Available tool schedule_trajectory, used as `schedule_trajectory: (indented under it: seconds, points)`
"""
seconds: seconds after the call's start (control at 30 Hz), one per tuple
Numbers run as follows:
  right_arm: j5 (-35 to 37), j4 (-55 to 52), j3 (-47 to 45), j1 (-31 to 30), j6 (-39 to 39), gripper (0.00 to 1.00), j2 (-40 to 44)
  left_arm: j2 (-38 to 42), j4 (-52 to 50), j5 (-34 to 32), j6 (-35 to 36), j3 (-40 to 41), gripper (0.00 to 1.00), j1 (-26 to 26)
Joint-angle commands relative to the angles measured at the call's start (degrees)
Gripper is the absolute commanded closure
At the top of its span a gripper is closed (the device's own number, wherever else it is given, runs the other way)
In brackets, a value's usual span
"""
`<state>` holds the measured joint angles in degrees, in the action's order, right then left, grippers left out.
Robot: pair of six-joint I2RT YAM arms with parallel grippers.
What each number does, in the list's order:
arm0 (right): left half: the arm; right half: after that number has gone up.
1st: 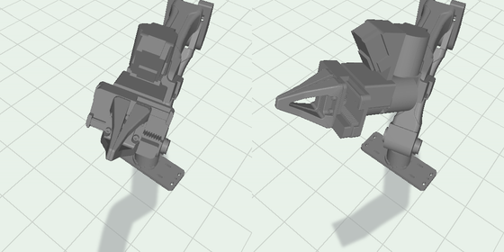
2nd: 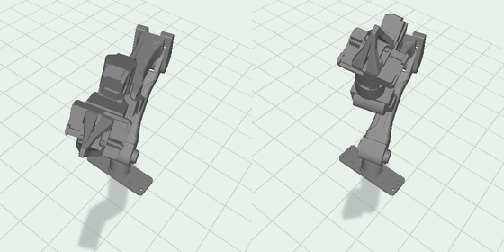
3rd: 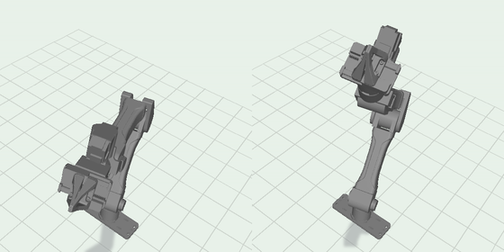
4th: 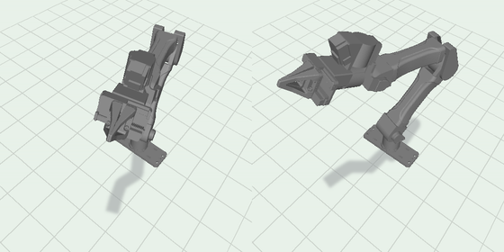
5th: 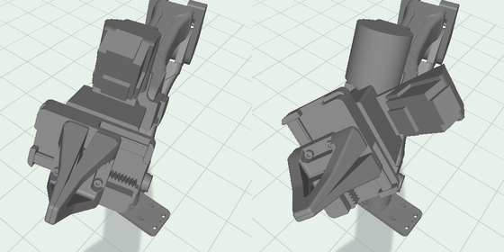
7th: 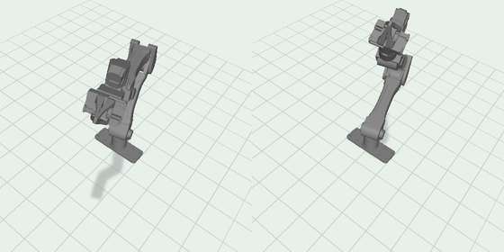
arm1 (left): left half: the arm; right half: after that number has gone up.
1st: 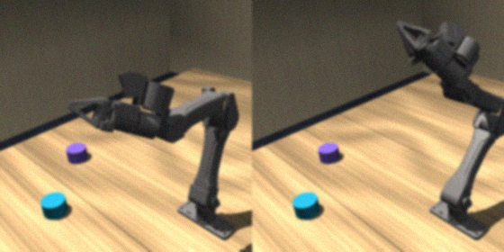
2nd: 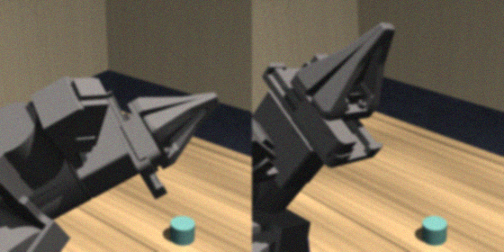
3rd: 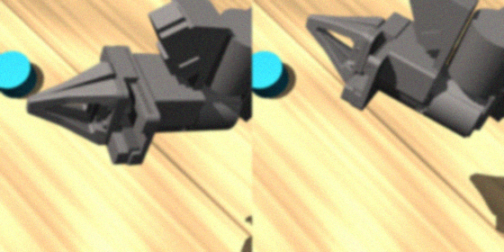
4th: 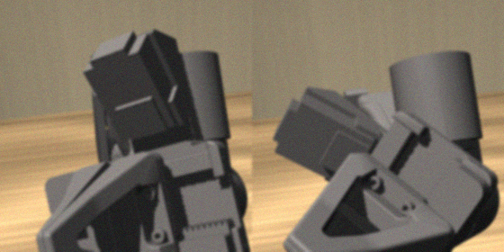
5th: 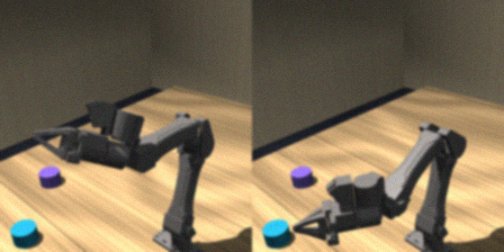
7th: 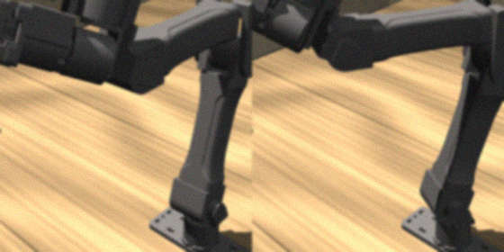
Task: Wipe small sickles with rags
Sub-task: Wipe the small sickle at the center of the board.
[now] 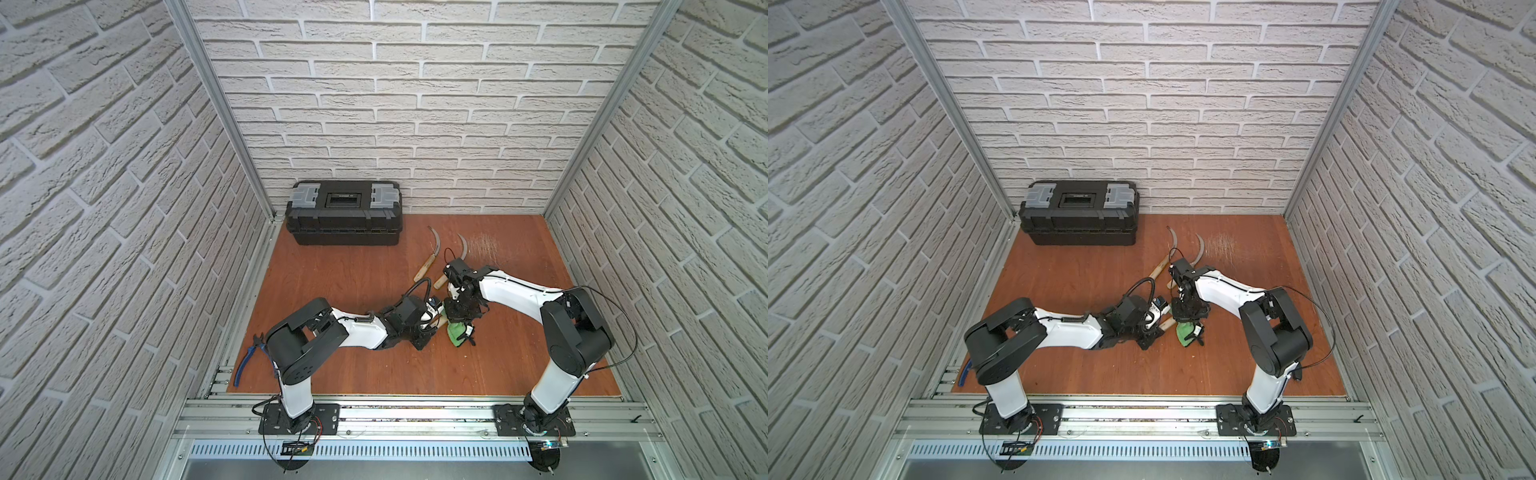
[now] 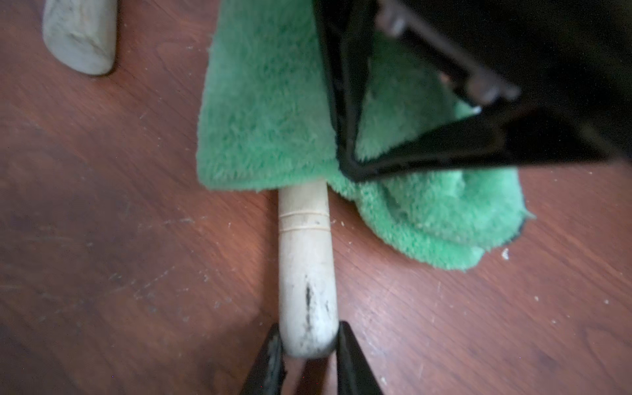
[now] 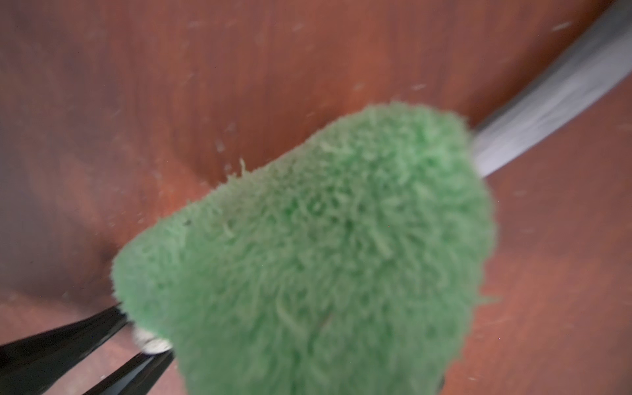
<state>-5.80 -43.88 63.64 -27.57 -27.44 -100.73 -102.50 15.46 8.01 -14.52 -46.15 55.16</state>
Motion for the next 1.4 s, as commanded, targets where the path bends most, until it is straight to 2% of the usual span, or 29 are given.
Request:
schedule_trajectory:
  seconds: [0.0,0.13,0.4,0.6,0.9,1.1,1.23,1.37]
  points:
    - [-15.41,9.87,-3.09,-4.6,-2.18,0.97,-4.37,-0.26,7.34,1.81,0.05,0.61,1.0,0.27]
    - [-18.6,13.91,-4.6,-4.77,-4.3,0.97,-4.3,-0.34,8.16,2.05,-0.07,0.97,1.0,0.18]
    - [-18.01,15.58,-5.19,-4.35,-5.51,0.97,-3.57,-0.47,9.48,3.43,-0.33,1.41,1.0,0.23]
    - [-14.08,14.52,-4.94,0.82,-4.75,0.98,-2.72,0.0,10.0,5.31,-0.01,2.45,1.0,0.63]
    - [-8.66,8.01,0.83,9.01,0.79,0.97,-3.76,1.4,8.69,7.26,1.02,3.66,1.0,1.24]
    - [-4.32,1.33,3.48,9.55,3.74,0.97,1.29,1.2,7.17,8.51,2.19,3.39,1.0,1.79]
    - [-6.01,-1.19,2.46,8.69,3.89,0.97,5.19,1.25,7.23,8.6,2.34,3.43,1.0,1.88]
    - [-9.09,-0.94,-0.08,5.26,1.98,0.98,9.49,1.2,8.16,8.32,2.25,3.7,1.0,1.89]
